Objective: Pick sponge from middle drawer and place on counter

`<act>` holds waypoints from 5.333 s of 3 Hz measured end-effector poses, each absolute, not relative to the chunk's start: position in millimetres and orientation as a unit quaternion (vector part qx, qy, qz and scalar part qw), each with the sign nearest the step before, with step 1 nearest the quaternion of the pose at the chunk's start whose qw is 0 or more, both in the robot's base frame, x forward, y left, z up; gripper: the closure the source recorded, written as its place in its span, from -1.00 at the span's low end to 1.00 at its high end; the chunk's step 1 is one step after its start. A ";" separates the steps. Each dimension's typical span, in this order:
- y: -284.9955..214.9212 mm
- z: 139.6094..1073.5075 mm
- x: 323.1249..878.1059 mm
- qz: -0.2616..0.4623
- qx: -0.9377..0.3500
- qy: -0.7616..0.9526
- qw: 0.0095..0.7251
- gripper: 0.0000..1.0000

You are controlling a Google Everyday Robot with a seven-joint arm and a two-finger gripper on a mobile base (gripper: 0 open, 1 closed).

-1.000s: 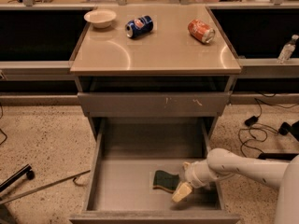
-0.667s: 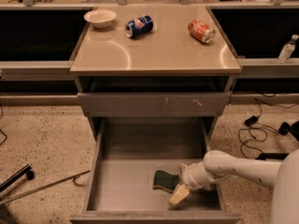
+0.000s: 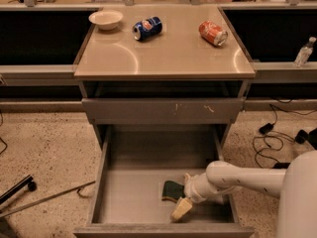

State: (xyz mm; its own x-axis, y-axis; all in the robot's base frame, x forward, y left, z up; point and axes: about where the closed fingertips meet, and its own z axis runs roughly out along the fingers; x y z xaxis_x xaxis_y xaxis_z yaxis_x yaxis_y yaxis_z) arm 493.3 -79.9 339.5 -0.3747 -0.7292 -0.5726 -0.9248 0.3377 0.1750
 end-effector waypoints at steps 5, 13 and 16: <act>-73.5 353.8 495.3 0.220 -0.514 0.800 0.216 -1.00; -93.4 430.5 490.4 0.282 -0.527 0.758 0.262 1.00; -101.4 490.8 505.9 0.338 -0.549 0.706 0.294 1.00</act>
Offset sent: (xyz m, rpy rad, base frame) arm 0.0216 0.0009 0.0535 0.0197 -0.1062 -0.0526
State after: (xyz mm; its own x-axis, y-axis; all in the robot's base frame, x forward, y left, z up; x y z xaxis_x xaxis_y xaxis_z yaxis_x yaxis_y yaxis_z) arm 505.9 -101.4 490.8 -0.2246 -0.5762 -0.7858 -0.9735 0.1684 0.1547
